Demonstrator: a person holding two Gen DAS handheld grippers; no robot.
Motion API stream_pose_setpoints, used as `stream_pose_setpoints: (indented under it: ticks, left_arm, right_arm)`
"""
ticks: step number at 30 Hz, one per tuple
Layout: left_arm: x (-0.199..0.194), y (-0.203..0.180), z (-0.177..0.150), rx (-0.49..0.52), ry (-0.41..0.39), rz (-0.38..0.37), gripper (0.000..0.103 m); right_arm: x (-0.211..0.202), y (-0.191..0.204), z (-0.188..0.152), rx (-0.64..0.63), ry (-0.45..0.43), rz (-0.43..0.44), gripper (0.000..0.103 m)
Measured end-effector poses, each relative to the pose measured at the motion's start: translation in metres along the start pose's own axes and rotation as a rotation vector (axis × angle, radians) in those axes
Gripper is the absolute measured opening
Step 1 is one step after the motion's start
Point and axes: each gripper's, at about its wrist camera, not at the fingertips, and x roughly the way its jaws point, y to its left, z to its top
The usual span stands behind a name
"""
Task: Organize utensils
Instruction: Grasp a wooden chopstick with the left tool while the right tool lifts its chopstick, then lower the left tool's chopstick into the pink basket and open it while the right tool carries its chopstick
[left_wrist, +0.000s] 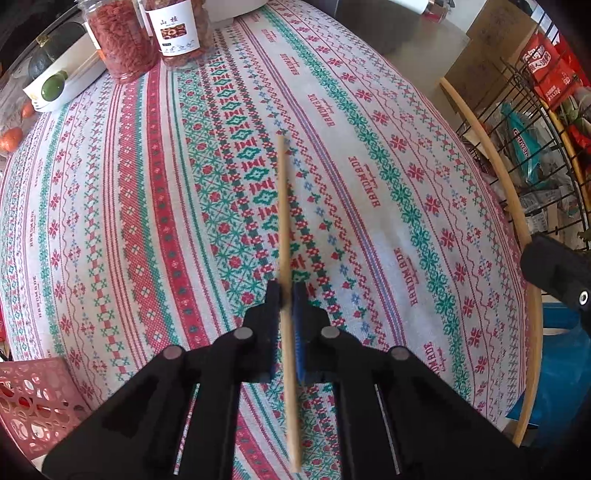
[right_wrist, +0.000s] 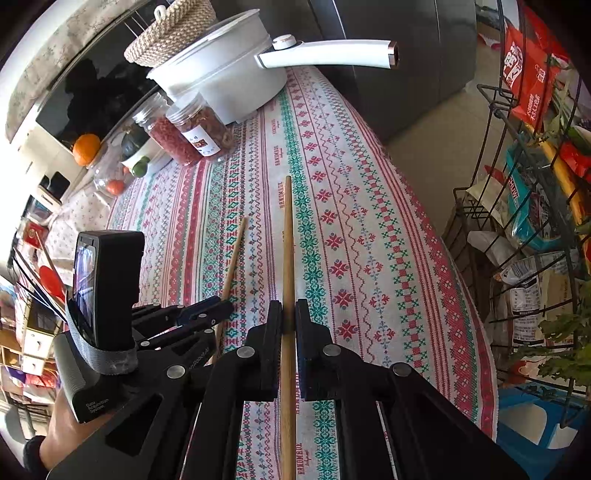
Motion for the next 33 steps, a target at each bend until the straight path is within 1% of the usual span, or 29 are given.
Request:
stream_pose_setpoints:
  ticks: [3, 7, 9, 12, 16, 19, 22, 24, 27, 30, 33]
  left_arm:
    - [-0.008, 0.014, -0.009, -0.029, -0.023, -0.005, 0.008]
    - [-0.039, 0.028, -0.024, -0.043, -0.104, -0.029, 0.008]
    - [-0.061, 0.034, -0.033, -0.038, -0.159, -0.038, 0.008]
    - [-0.098, 0.037, -0.049, -0.016, -0.262, -0.051, 0.008]
    - [-0.146, 0.046, -0.072, 0.019, -0.400, -0.041, 0.008]
    - [-0.175, 0.056, -0.084, 0.016, -0.500, -0.032, 0.008]
    - [-0.200, 0.076, -0.096, -0.015, -0.601, -0.026, 0.008]
    - [-0.212, 0.092, -0.105, -0.052, -0.665, -0.021, 0.008]
    - [-0.223, 0.117, -0.113, -0.111, -0.743, 0.021, 0.008]
    - [-0.226, 0.141, -0.122, -0.178, -0.797, 0.055, 0.008]
    - [-0.218, 0.160, -0.127, -0.221, -0.866, 0.113, 0.008]
  right_arm:
    - [-0.008, 0.003, 0.000, -0.005, -0.050, 0.006, 0.007]
    - [-0.021, 0.011, 0.000, -0.020, -0.118, 0.025, 0.007]
    - [-0.030, 0.018, -0.001, -0.032, -0.158, 0.041, 0.007]
    - [-0.044, 0.031, -0.003, -0.063, -0.223, 0.067, 0.007]
    - [-0.062, 0.053, -0.008, -0.100, -0.305, 0.103, 0.007]
    - [-0.071, 0.070, -0.012, -0.121, -0.350, 0.131, 0.007]
    - [-0.077, 0.090, -0.015, -0.148, -0.386, 0.147, 0.007]
    - [-0.078, 0.102, -0.018, -0.165, -0.401, 0.156, 0.007]
    - [-0.077, 0.121, -0.020, -0.194, -0.414, 0.166, 0.007]
    - [-0.073, 0.139, -0.022, -0.217, -0.415, 0.181, 0.007]
    - [-0.064, 0.156, -0.022, -0.229, -0.401, 0.192, 0.007]
